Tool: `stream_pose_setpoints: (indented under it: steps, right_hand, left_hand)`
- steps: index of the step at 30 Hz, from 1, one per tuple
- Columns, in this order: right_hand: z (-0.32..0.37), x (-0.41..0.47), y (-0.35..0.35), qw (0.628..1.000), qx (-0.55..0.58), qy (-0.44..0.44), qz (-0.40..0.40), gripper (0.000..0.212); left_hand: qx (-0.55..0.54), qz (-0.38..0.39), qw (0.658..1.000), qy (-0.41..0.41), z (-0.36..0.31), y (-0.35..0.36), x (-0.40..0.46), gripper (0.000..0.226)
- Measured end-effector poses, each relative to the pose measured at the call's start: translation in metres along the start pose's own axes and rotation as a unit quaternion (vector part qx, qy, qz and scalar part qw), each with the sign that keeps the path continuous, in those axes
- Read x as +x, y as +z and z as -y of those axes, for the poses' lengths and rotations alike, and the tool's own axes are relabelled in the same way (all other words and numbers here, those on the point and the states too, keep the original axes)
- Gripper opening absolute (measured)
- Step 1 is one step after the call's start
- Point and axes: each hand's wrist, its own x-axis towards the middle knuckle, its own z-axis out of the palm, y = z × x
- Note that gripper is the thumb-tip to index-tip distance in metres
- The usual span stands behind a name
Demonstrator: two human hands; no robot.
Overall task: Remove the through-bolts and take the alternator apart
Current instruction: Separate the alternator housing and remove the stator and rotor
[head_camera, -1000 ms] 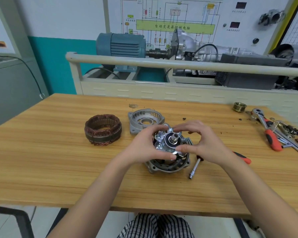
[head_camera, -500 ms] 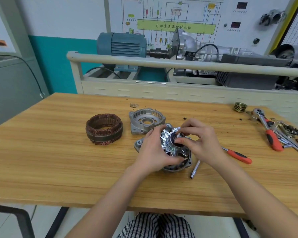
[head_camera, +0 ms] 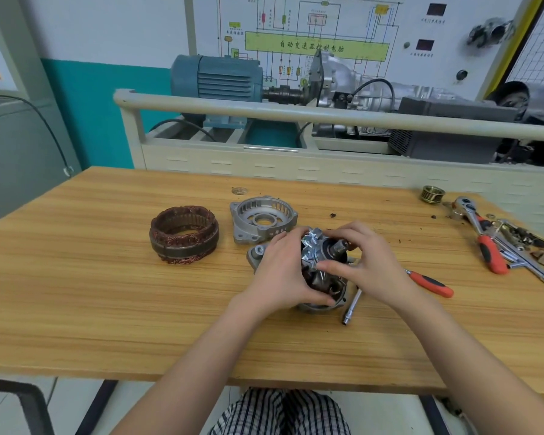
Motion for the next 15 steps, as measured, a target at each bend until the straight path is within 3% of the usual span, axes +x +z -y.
stream_pose_setpoints:
  steps: [2,6,15]
  right_hand:
    - [-0.002,-0.003,0.002,1.000,0.020,0.017,-0.011,0.083]
    - [-0.005,-0.001,0.011,0.998,-0.004,0.038,0.053,0.113]
    - [-0.001,-0.004,0.022,0.998,0.052,0.032,-0.020,0.077]
  left_hand:
    - [-0.003,-0.001,1.000,0.015,0.004,-0.001,-0.003,0.123]
    - [-0.035,-0.025,0.999,0.020,0.005,-0.002,-0.009,0.119]
    - [-0.054,-0.030,0.998,0.025,0.004,-0.004,-0.009,0.107]
